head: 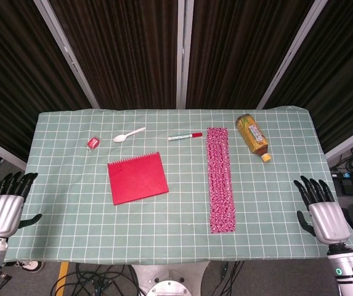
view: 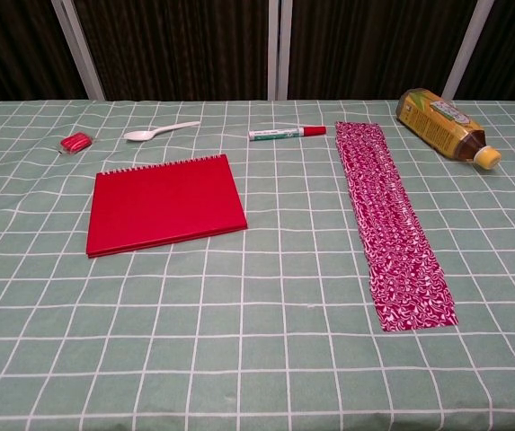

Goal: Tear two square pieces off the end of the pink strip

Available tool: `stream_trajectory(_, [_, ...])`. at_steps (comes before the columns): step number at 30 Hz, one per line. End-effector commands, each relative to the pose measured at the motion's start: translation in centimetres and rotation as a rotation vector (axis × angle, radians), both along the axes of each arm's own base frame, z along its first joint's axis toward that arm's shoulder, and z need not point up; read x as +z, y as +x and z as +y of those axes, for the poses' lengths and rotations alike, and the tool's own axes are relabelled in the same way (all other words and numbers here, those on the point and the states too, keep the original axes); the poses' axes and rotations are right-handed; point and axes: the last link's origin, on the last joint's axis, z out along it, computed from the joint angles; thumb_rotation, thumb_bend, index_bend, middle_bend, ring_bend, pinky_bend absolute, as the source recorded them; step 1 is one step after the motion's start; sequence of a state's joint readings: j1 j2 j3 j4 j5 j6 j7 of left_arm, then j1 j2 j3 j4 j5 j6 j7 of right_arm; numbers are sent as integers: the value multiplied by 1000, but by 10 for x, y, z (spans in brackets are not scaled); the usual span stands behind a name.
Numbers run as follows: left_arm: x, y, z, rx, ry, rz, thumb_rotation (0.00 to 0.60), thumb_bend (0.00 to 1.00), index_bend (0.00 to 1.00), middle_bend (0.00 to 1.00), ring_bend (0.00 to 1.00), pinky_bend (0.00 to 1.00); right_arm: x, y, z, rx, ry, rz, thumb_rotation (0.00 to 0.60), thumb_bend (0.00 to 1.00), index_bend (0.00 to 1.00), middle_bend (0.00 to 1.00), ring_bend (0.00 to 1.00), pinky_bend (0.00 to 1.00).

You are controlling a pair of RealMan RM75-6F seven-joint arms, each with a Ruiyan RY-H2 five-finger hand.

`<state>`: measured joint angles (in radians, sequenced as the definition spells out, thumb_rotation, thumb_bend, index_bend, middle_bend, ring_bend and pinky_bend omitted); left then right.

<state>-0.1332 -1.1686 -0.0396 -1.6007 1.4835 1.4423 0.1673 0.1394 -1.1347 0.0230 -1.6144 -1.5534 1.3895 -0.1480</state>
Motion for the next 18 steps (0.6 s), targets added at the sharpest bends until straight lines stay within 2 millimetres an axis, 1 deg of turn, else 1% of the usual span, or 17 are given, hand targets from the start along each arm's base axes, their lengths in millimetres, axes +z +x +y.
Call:
stream_trajectory(1, [-1,0,1,0,-1,0,600,60,76,107,26,69,-5,3,-1,17,24,9,600,601,0,6,0,0])
stream_trajectory(2, [-1,0,1,0,-1,0,600,60,76,107,26,69,-7,4,-1,21,35,14,600,688,0,16,0,2])
stream_trajectory(3, [-1,0,1,-1,-1,0,600,60,76,107,26,69,-9,5,-1,26,49,19,600,748,0,29,7,18])
stream_trajectory(4, [-1,0,1,-2,-1,1,600,61,76,107,26,69,-12,7,-1,34,71,24,600,844,0,81,55,91])
stream_trajectory(5, [-1,0,1,-2,-1,1,600,61,77,107,27,68,-15,9,-1,43,87,23,600,912,0,151,133,188])
stream_trajectory(6, [-1,0,1,-3,-1,2,600,60,76,107,27,68,-18,12,-1,54,105,19,600,962,0,250,252,316])
stream_trajectory(7, [-1,-1,1,-2,-1,2,600,60,76,107,27,69,-23,15,0,69,137,11,600,990,0,382,410,469])
stream_trajectory(9, [-1,-2,1,2,-2,1,600,60,76,107,27,69,-30,18,2,88,193,-1,600,1000,0,544,591,628])
stream_trajectory(10, [-1,-2,0,5,-3,1,600,60,76,106,27,69,-34,19,3,104,215,3,600,1000,0,597,634,660])
stream_trajectory(11, [-1,-3,0,6,-4,2,600,60,76,107,26,69,-38,20,3,119,221,14,600,1000,6,617,644,664])
stream_trajectory(12, [-1,-4,0,8,-5,3,600,60,76,107,26,69,-41,20,4,135,222,29,600,1000,29,650,661,669])
stream_trajectory(15, [-1,-6,-1,14,-7,0,600,61,76,107,27,69,-56,24,8,166,262,32,600,1000,150,803,731,686])
stream_trajectory(16, [-1,-6,-1,15,-7,0,600,61,76,107,26,69,-60,25,9,168,281,26,600,1000,176,854,759,691])
stream_trajectory(18, [-2,-6,0,17,-8,-1,600,61,76,107,26,68,-67,26,12,169,323,26,600,1000,197,909,792,696])
